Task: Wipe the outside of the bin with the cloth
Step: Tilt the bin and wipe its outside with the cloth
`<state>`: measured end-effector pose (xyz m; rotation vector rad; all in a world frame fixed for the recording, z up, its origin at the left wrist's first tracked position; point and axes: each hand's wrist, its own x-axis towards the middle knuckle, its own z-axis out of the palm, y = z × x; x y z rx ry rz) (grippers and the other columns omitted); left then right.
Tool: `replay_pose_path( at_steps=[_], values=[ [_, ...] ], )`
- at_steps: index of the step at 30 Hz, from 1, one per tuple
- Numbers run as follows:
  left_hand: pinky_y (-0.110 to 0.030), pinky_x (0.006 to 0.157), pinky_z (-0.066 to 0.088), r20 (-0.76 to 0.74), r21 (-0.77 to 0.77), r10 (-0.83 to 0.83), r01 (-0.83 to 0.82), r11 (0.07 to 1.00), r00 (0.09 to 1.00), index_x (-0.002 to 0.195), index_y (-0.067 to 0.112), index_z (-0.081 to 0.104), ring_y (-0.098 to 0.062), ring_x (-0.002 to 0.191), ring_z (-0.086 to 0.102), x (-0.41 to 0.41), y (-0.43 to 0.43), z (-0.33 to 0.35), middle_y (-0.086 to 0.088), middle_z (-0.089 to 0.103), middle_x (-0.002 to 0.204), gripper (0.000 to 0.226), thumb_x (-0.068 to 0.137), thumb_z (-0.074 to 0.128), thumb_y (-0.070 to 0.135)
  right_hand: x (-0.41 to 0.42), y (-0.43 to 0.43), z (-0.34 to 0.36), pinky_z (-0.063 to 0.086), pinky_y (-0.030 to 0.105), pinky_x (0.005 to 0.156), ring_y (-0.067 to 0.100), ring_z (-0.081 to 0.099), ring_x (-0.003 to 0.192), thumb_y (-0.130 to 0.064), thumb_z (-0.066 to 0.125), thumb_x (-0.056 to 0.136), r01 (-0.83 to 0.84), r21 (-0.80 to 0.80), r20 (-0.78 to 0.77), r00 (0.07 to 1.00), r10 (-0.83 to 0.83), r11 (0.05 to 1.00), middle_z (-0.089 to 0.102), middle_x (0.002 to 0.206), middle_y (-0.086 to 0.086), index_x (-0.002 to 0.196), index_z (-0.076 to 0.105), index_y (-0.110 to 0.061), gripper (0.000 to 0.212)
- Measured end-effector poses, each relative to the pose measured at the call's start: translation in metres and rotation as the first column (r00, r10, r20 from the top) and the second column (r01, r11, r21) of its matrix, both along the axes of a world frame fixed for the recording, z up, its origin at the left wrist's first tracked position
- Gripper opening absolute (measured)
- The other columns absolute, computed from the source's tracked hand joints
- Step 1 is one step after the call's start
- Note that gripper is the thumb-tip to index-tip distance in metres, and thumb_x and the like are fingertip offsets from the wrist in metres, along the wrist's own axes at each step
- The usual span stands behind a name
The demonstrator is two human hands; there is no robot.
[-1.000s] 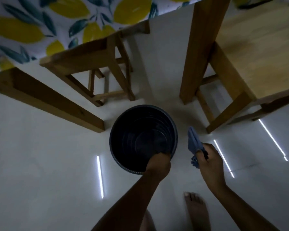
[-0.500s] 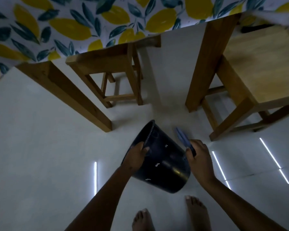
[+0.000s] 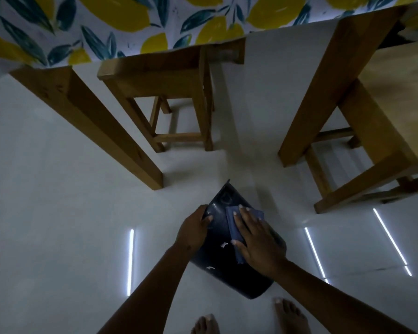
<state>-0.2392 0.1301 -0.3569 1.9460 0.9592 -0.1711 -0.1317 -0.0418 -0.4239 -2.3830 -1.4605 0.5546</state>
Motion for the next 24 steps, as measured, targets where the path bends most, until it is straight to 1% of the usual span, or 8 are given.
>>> replay_pose_path(
  at_steps=[3, 6, 8, 13, 15, 18, 21, 24],
  values=[
    [-0.032, 0.095, 0.043, 0.055, -0.056, 0.091, -0.088, 0.995, 0.994, 0.121, 0.008, 0.053, -0.024, 0.109, 0.059, -0.008, -0.003, -0.011, -0.006, 0.06, 0.114, 0.05, 0.09, 0.054, 0.047, 0.004, 0.008, -0.011, 0.019, 0.048, 0.12, 0.02, 0.009, 0.151, -0.069, 0.007, 0.093, 0.066, -0.006, -0.087, 0.994, -0.067, 0.998, 0.003, 0.164, -0.001, 0.154, -0.004, -0.028, 0.074],
    [-0.04, 0.105, 0.042, -0.027, -0.033, 0.116, -0.117, 0.993, 0.993, 0.123, 0.013, 0.053, -0.026, 0.117, 0.057, -0.008, -0.007, -0.015, -0.008, 0.061, 0.124, 0.031, 0.097, 0.051, 0.029, 0.007, -0.004, -0.012, 0.035, 0.051, 0.111, 0.023, 0.027, 0.146, -0.063, 0.009, 0.096, 0.182, -0.012, -0.139, 0.973, -0.182, 0.983, 0.02, 0.162, 0.001, 0.154, 0.013, -0.024, 0.07],
    [-0.047, 0.106, 0.041, -0.042, -0.024, 0.14, -0.141, 0.99, 0.989, 0.123, 0.018, 0.052, -0.027, 0.117, 0.057, -0.006, -0.007, -0.017, -0.007, 0.062, 0.125, 0.028, 0.098, 0.049, 0.03, -0.004, -0.02, -0.012, 0.037, 0.053, 0.111, 0.024, 0.027, 0.146, -0.058, 0.008, 0.098, 0.172, -0.032, -0.082, 0.981, -0.174, 0.985, 0.021, 0.161, 0.002, 0.155, 0.012, -0.023, 0.067],
    [-0.049, 0.102, 0.046, -0.043, -0.035, 0.186, -0.187, 0.982, 0.982, 0.122, 0.022, 0.054, -0.028, 0.112, 0.06, -0.003, -0.005, -0.028, -0.008, 0.064, 0.121, 0.028, 0.096, 0.049, 0.032, -0.019, -0.009, -0.005, 0.018, 0.049, 0.119, 0.025, 0.017, 0.149, -0.057, 0.004, 0.099, 0.023, -0.032, 0.056, 0.998, -0.021, 0.999, 0.014, 0.162, 0.0, 0.155, 0.004, -0.026, 0.065],
    [-0.049, 0.104, 0.044, -0.06, -0.051, 0.179, -0.182, 0.982, 0.982, 0.12, 0.021, 0.055, -0.028, 0.114, 0.059, -0.003, -0.004, -0.029, -0.008, 0.063, 0.123, 0.028, 0.096, 0.049, 0.036, -0.004, 0.015, -0.004, 0.014, 0.044, 0.121, 0.02, 0.012, 0.149, -0.065, -0.001, 0.093, 0.065, -0.023, -0.03, 0.997, -0.066, 0.998, 0.011, 0.162, -0.002, 0.154, 0.006, -0.025, 0.073],
    [-0.046, 0.103, 0.045, -0.058, -0.067, 0.184, -0.188, 0.98, 0.981, 0.122, 0.017, 0.055, -0.026, 0.113, 0.058, -0.006, -0.006, -0.025, -0.007, 0.063, 0.121, 0.028, 0.097, 0.049, 0.03, 0.013, 0.02, -0.009, 0.019, 0.038, 0.121, 0.018, 0.02, 0.148, -0.075, -0.006, 0.084, 0.225, -0.047, -0.17, 0.958, -0.23, 0.973, 0.022, 0.161, 0.002, 0.154, 0.017, -0.019, 0.093],
    [-0.04, 0.099, 0.046, -0.053, -0.054, 0.153, -0.156, 0.986, 0.987, 0.11, 0.021, 0.056, -0.024, 0.109, 0.059, -0.013, -0.004, -0.025, -0.004, 0.063, 0.112, 0.017, 0.097, 0.049, 0.03, -0.006, -0.005, -0.008, 0.025, 0.044, 0.119, 0.02, 0.024, 0.147, -0.071, 0.0, 0.089, 0.251, -0.054, -0.095, 0.962, -0.255, 0.966, 0.025, 0.16, 0.002, 0.153, 0.02, -0.02, 0.084],
    [-0.012, 0.081, 0.042, -0.044, -0.11, 0.192, -0.196, 0.974, 0.98, 0.089, 0.026, 0.052, -0.005, 0.089, 0.059, -0.02, -0.004, -0.025, 0.009, 0.06, 0.092, 0.009, 0.098, 0.05, 0.023, -0.023, -0.009, -0.007, 0.025, 0.047, 0.115, 0.024, 0.024, 0.146, -0.061, 0.01, 0.097, 0.166, -0.029, 0.0, 0.986, -0.166, 0.986, 0.027, 0.159, 0.001, 0.153, 0.021, -0.02, 0.07]
  ],
)
